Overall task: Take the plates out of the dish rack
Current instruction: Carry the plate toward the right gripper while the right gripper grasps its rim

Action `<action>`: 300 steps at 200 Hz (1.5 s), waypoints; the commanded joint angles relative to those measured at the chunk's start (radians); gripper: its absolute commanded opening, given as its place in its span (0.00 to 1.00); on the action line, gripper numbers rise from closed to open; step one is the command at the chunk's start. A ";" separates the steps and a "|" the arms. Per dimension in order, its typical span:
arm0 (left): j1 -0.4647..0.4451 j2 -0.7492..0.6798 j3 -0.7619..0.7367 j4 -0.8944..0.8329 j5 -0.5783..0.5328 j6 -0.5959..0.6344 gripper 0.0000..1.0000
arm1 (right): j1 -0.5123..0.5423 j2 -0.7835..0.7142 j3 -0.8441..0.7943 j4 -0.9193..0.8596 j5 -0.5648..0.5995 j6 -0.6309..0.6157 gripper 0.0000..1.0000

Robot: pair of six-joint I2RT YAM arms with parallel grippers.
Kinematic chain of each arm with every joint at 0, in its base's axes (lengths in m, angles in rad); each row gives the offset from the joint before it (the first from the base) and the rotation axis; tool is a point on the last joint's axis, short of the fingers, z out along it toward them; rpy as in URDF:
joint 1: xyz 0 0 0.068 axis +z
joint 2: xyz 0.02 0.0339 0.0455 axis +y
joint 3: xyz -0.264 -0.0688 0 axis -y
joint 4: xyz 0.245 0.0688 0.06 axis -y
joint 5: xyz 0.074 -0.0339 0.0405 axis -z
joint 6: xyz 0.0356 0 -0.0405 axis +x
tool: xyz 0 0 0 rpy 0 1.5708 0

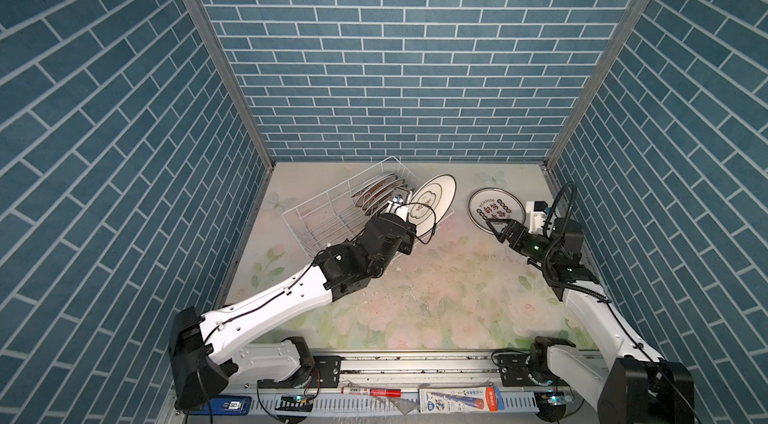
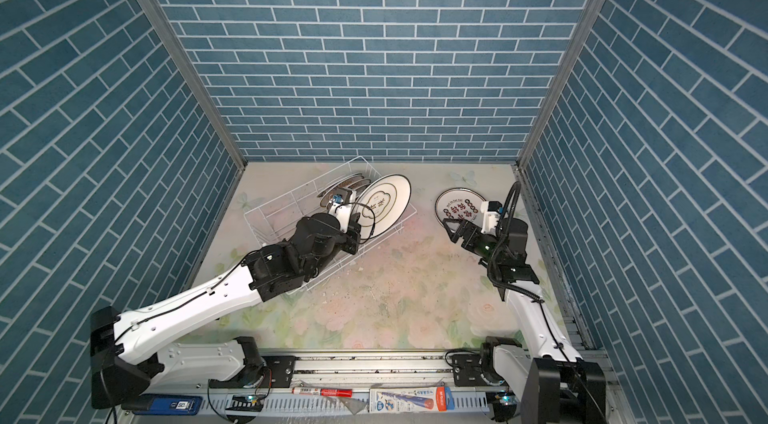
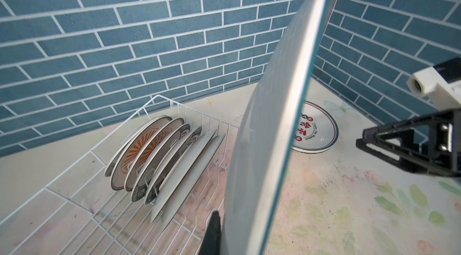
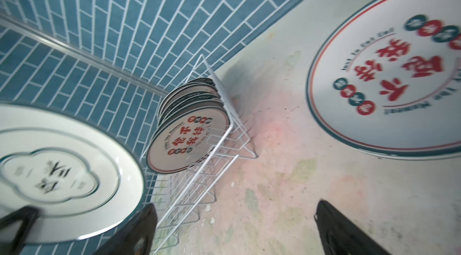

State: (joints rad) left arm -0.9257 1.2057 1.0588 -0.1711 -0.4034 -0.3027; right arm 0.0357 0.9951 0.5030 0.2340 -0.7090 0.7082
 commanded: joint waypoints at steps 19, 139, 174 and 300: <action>0.109 0.020 -0.029 0.163 0.242 -0.227 0.00 | 0.095 -0.022 -0.095 0.379 -0.070 0.131 0.99; 0.168 0.153 -0.051 0.355 0.499 -0.429 0.00 | 0.263 0.252 -0.097 0.739 0.021 0.199 0.90; 0.169 0.189 -0.045 0.375 0.535 -0.456 0.00 | 0.264 0.315 -0.089 0.846 0.022 0.243 0.79; 0.181 0.316 0.019 0.433 0.695 -0.532 0.00 | 0.264 0.320 -0.090 0.938 0.021 0.273 0.14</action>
State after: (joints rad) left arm -0.7330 1.4975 1.0424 0.2237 0.2481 -0.8486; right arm 0.2794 1.3422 0.4137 1.0912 -0.6636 1.0504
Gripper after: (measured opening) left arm 0.098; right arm 0.192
